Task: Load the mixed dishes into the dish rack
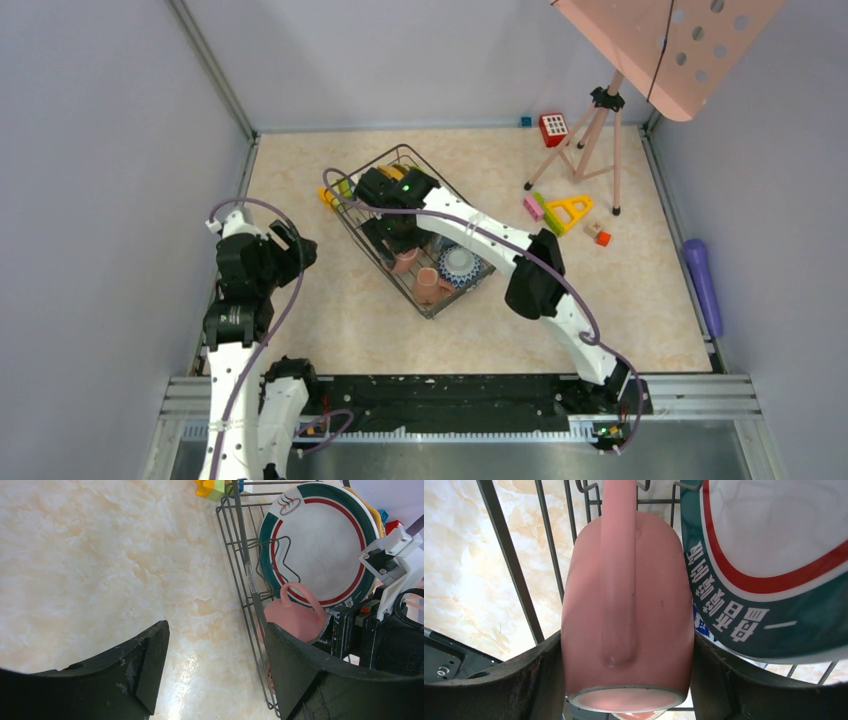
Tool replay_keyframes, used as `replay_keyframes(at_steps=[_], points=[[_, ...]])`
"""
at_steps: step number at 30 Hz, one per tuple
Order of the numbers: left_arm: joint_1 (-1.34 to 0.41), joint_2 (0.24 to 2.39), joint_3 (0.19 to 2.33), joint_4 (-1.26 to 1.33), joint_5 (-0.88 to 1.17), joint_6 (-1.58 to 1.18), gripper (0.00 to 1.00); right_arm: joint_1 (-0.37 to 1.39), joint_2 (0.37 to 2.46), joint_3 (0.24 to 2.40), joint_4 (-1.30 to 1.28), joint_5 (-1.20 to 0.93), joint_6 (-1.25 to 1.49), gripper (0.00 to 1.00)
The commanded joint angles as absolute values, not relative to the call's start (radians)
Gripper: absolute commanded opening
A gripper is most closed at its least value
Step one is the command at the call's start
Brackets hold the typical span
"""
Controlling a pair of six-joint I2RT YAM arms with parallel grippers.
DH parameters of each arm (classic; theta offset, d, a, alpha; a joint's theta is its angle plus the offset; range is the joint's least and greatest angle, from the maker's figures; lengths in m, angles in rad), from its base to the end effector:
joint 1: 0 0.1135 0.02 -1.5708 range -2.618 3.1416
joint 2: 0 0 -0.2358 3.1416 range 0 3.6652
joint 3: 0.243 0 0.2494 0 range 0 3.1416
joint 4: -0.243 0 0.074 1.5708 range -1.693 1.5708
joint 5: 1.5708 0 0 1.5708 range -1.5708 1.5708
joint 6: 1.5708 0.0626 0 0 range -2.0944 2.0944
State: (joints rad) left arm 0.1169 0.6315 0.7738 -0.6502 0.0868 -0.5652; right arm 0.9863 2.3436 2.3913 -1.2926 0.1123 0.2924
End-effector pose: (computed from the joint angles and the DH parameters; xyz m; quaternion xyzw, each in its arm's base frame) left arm 0.1793 0.0156 0.2801 -0.2673 0.8190 -0.1490 0.4853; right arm 0.2636 0.3857 0.2248 -0.3264 0.9296 0.0522 0.1630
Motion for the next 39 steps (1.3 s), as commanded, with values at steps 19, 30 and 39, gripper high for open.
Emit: replay_keyframes(at_steps=[19, 30, 39], points=[[0.122, 0.639, 0.766, -0.610, 0.097, -0.548, 0.75, 1.033, 2.373, 2.470, -1.295, 0.265, 0.277, 0.80], [0.121, 0.640, 0.765, -0.615, 0.094, -0.548, 0.75, 1.033, 2.211, 2.349, -1.229, 0.231, 0.299, 0.99], [0.121, 0.639, 0.744, -0.587, 0.100, -0.550, 0.75, 1.032, 1.880, 2.028, -1.025, 0.285, 0.309, 0.99]])
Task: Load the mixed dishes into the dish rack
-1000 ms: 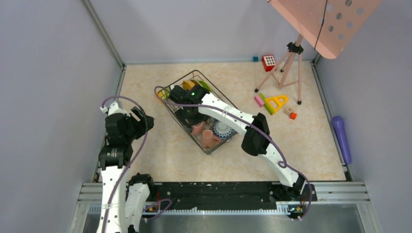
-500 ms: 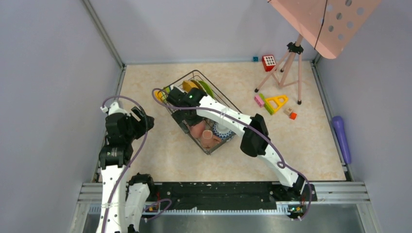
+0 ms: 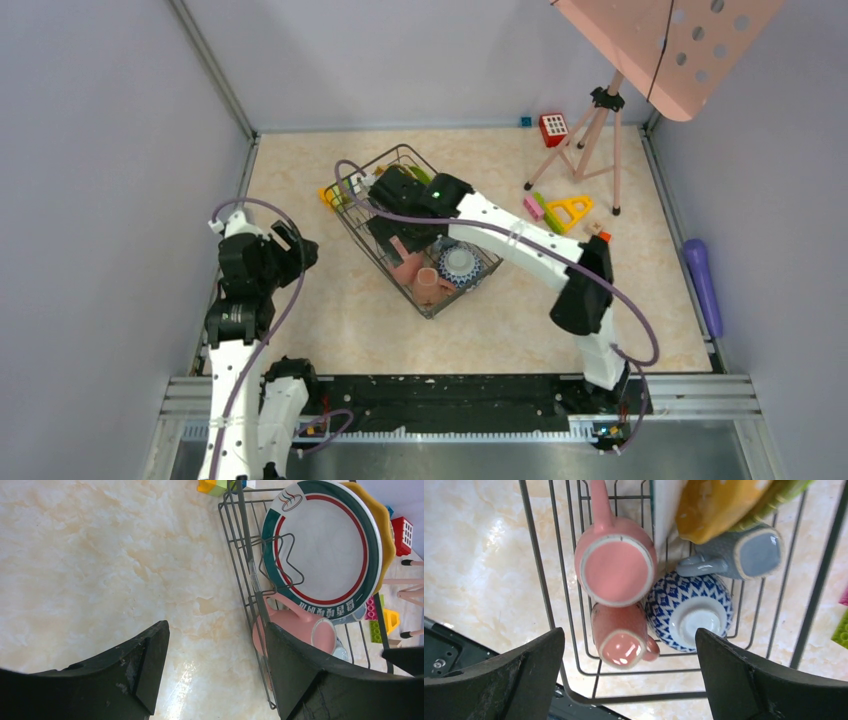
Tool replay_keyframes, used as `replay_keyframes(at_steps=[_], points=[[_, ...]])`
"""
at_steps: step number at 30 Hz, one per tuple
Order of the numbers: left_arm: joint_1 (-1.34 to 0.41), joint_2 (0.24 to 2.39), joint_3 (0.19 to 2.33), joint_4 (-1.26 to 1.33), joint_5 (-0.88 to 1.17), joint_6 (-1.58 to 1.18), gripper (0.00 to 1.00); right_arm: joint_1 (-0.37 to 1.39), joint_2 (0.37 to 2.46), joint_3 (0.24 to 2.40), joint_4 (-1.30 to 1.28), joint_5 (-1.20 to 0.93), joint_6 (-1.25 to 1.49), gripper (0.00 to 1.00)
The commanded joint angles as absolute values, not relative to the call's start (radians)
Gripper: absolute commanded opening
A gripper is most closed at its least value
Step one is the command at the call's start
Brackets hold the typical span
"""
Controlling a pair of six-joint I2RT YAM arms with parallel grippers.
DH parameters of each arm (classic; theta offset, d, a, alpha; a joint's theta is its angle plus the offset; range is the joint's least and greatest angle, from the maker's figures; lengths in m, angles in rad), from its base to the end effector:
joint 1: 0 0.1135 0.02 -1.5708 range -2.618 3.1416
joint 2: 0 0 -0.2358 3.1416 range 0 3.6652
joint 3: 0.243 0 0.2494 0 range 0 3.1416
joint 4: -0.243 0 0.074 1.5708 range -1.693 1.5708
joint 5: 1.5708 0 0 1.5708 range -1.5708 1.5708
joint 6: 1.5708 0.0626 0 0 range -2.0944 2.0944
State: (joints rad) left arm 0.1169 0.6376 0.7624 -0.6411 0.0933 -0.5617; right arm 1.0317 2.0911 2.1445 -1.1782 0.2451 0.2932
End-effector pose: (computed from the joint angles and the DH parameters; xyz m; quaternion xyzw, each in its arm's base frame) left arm 0.1812 0.0154 0.2762 -0.2652 0.8218 -0.1502 0.4813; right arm 0.2358 0.3645 0.2694 -0.3241 0.9124 0.0410 0.2464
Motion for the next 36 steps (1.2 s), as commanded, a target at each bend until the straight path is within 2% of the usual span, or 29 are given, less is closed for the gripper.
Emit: replay_keyframes(at_steps=[1, 3, 6, 9, 15, 19, 21, 26, 33, 36], points=[[0.121, 0.637, 0.738, -0.582, 0.096, -0.553, 0.76, 1.030, 1.830, 1.977, -0.985, 0.296, 0.310, 0.99], [0.120, 0.636, 0.720, -0.567, 0.091, -0.558, 0.76, 1.017, 1.723, 1.846, -0.898, 0.319, 0.322, 0.99], [0.113, 0.646, 0.690, -0.534, 0.092, -0.571, 0.85, 0.955, 1.542, 1.585, -0.752, 0.337, 0.363, 0.99], [0.108, 0.658, 0.660, -0.486, 0.121, -0.549, 0.88, 0.853, 1.321, 1.319, -0.560, 0.320, 0.390, 0.99], [0.098, 0.631, 0.593, -0.383, 0.105, -0.501, 0.80, 0.670, 0.897, 0.860, -0.274, 0.453, 0.312, 0.99], [0.090, 0.596, 0.550, -0.324, 0.019, -0.509, 0.79, 0.557, 0.720, 0.644, -0.093, 0.522, 0.203, 0.99], [0.081, 0.589, 0.533, -0.314, -0.095, -0.543, 0.80, 0.476, 0.703, 0.599, -0.073, 0.507, 0.212, 0.99], [0.050, 0.585, 0.404, -0.116, -0.232, -0.588, 0.82, 0.253, 0.789, 0.526, 0.019, 0.295, 0.272, 0.99], [0.029, 0.692, 0.211, 0.376, -0.150, -0.327, 0.86, 0.163, 0.927, 0.343, 0.430, 0.250, 0.209, 0.99], [0.029, 0.766, 0.239, 0.396, -0.235, -0.277, 0.87, 0.154, 1.005, 0.301, 0.570, 0.246, 0.142, 0.99]])
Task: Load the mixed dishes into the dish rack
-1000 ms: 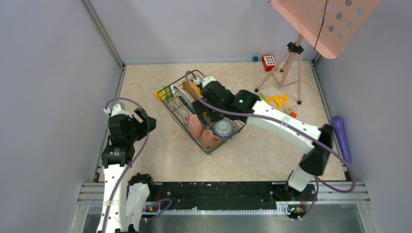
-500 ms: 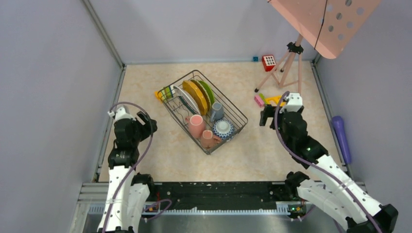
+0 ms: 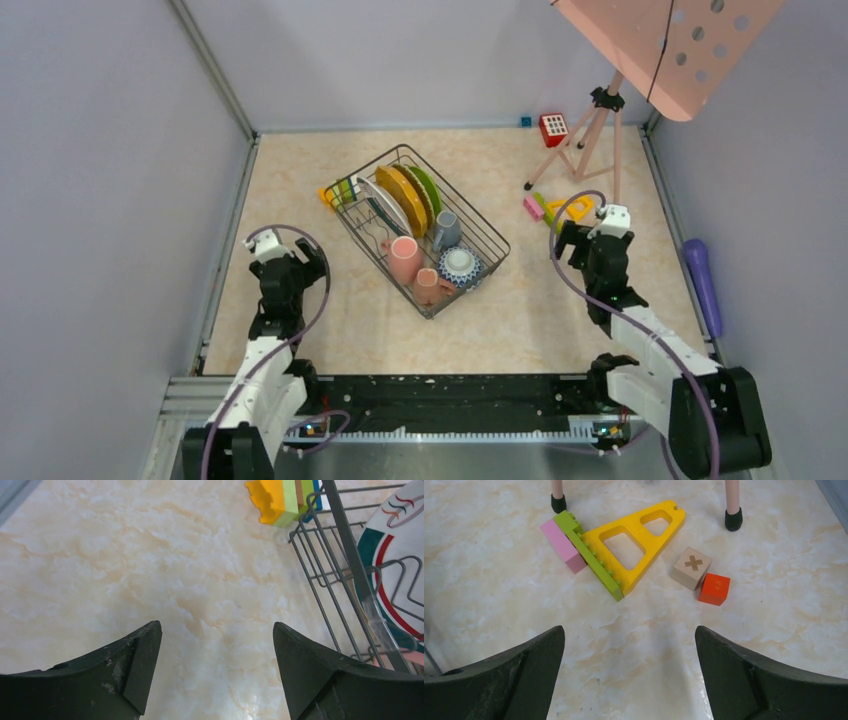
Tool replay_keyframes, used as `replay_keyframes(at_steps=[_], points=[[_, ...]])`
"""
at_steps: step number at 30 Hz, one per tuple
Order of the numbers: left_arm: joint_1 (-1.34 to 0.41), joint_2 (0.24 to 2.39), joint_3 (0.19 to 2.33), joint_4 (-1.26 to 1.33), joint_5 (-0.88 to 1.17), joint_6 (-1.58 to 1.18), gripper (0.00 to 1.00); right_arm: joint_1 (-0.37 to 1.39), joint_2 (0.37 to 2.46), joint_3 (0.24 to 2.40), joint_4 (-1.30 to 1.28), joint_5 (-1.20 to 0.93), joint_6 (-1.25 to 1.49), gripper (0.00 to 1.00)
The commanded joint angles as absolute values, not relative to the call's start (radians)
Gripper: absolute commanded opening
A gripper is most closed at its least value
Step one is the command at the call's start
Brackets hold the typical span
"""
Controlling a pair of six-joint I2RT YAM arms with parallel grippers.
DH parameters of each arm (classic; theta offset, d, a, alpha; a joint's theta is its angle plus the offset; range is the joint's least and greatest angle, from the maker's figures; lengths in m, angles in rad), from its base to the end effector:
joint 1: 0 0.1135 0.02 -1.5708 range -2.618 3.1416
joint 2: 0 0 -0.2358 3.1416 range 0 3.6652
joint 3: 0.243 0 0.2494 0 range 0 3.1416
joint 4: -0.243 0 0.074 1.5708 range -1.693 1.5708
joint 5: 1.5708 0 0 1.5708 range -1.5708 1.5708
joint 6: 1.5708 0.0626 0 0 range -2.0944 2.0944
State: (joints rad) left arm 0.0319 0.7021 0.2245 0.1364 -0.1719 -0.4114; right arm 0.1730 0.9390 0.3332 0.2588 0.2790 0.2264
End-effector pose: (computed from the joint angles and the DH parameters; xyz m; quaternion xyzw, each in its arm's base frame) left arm 0.2099 0.0174 0.1624 -0.2272 0.7831 -0.0395 0.5776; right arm 0.2395 0.0243 0.1696 0.1015 0.8082 0.0013 0.5801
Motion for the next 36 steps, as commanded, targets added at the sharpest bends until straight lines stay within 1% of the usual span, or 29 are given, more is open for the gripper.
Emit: replay_keyframes(at_steps=[1, 3, 5, 7, 10, 12, 14, 16, 19, 20, 21, 22, 23, 24, 25, 26, 28, 33, 36], points=[[0.029, 0.788, 0.230, 0.432, -0.253, -0.258, 0.88, 0.153, 1.023, 0.287, 0.618, 0.230, 0.113, 0.99], [0.030, 0.849, 0.197, 0.537, -0.294, -0.233, 0.88, 0.149, 1.066, 0.258, 0.717, 0.229, 0.083, 0.99], [0.032, 0.930, 0.150, 0.712, -0.275, -0.200, 0.89, 0.131, 1.128, 0.240, 0.802, 0.224, 0.073, 0.99], [0.033, 1.031, 0.129, 0.857, -0.262, -0.168, 0.88, 0.105, 1.170, 0.242, 0.824, 0.182, 0.069, 0.99], [0.044, 1.103, 0.154, 0.909, -0.218, -0.148, 0.88, 0.092, 1.239, 0.216, 0.929, 0.177, 0.058, 0.99], [0.058, 1.171, 0.157, 0.993, -0.216, -0.139, 0.88, 0.086, 1.265, 0.241, 0.909, 0.166, 0.035, 0.99], [0.064, 1.216, 0.172, 1.036, -0.186, -0.134, 0.87, 0.084, 1.284, 0.227, 0.969, 0.183, 0.009, 0.99], [0.064, 1.270, 0.180, 1.070, -0.135, -0.093, 0.86, 0.074, 1.310, 0.177, 1.093, 0.195, 0.007, 0.99], [0.067, 1.443, 0.181, 1.247, -0.112, -0.074, 0.84, 0.067, 1.467, 0.143, 1.340, 0.198, 0.007, 0.99], [0.067, 1.490, 0.187, 1.323, -0.077, -0.055, 0.83, 0.066, 1.465, 0.171, 1.260, 0.178, 0.006, 0.99], [0.067, 1.479, 0.196, 1.303, -0.048, -0.053, 0.82, 0.059, 1.447, 0.203, 1.149, 0.153, 0.005, 0.98], [0.067, 1.445, 0.230, 1.139, -0.064, -0.063, 0.82, 0.045, 1.468, 0.186, 1.229, 0.136, 0.007, 0.98], [0.067, 1.424, 0.282, 1.000, -0.101, -0.081, 0.82, 0.043, 1.452, 0.191, 1.211, 0.145, 0.013, 0.98], [0.066, 1.436, 0.328, 0.947, -0.134, -0.087, 0.91, 0.042, 1.449, 0.201, 1.166, 0.151, 0.018, 0.98], [0.057, 1.450, 0.320, 0.994, -0.150, -0.064, 0.96, 0.043, 1.462, 0.193, 1.205, 0.153, 0.016, 0.99], [0.050, 1.452, 0.301, 1.056, -0.133, -0.055, 0.98, 0.043, 1.459, 0.192, 1.212, 0.154, 0.016, 0.99], [0.050, 1.473, 0.288, 1.108, -0.083, -0.028, 0.98, 0.043, 1.460, 0.195, 1.199, 0.154, 0.015, 0.99], [0.055, 1.467, 0.313, 1.040, -0.086, -0.044, 0.98, 0.043, 1.459, 0.194, 1.200, 0.152, 0.016, 0.99], [0.055, 1.468, 0.312, 1.043, -0.086, -0.044, 0.98, 0.044, 1.460, 0.193, 1.204, 0.152, 0.016, 0.99]])
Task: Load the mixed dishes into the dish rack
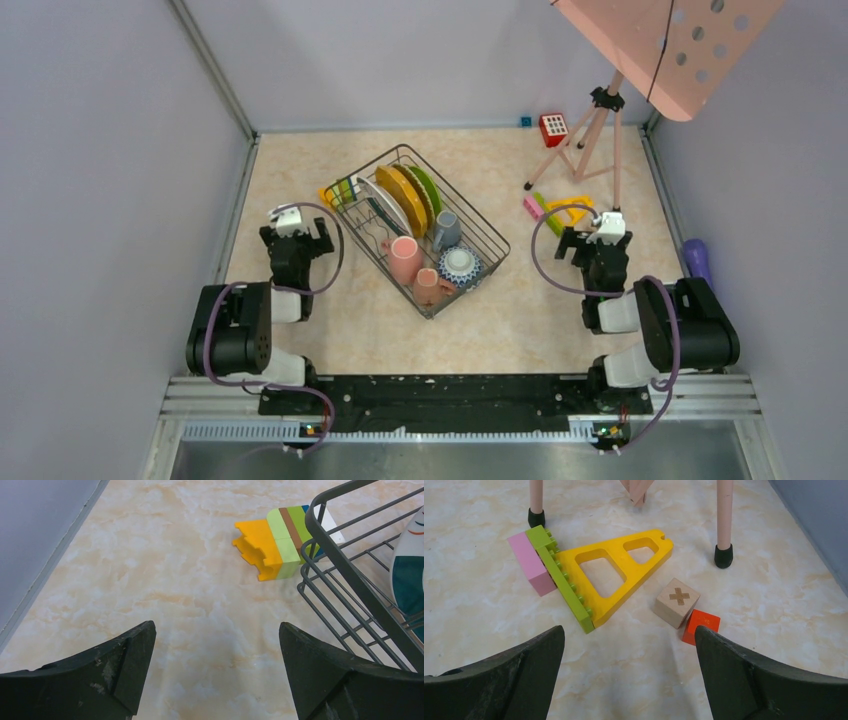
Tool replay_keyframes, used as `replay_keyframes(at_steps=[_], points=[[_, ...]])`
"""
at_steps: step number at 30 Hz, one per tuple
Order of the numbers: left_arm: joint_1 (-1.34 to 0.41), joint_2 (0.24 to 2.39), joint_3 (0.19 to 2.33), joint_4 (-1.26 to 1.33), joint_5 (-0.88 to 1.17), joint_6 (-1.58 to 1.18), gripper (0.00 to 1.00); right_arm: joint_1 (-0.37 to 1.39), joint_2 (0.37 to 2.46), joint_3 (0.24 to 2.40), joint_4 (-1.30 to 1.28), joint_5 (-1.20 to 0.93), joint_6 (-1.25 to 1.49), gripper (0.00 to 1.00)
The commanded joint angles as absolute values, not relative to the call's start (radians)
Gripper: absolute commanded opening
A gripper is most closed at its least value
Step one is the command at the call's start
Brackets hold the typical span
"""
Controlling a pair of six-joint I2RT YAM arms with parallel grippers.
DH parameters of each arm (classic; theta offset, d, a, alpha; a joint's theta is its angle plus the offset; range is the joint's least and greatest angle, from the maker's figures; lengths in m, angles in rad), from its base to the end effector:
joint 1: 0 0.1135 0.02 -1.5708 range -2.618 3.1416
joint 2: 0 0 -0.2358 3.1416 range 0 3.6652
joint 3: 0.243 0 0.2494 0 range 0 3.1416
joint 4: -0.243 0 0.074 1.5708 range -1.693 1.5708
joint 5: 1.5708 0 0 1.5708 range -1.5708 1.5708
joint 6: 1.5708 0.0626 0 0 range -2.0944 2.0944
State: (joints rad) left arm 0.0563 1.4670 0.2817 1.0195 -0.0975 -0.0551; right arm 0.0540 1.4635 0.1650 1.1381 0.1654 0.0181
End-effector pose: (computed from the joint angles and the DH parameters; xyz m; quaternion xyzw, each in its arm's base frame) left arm 0.2759 0.0216 0.1238 -0.0739 0.7594 0.0376 0.6453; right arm 0.2518 0.0033 0.1092 0.0399 0.7597 -0.0396 0.6478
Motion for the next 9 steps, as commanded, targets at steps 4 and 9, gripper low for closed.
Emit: replay_keyframes(at_steps=[4, 9], points=[[0.055, 1.470, 0.314, 1.042, -0.086, -0.044, 0.98, 0.043, 1.460, 0.193, 1.204, 0.152, 0.015, 0.99], [0.055, 1.468, 0.312, 1.043, -0.086, -0.044, 0.98, 0.042, 1.460, 0.193, 1.203, 0.152, 0.016, 0.99]])
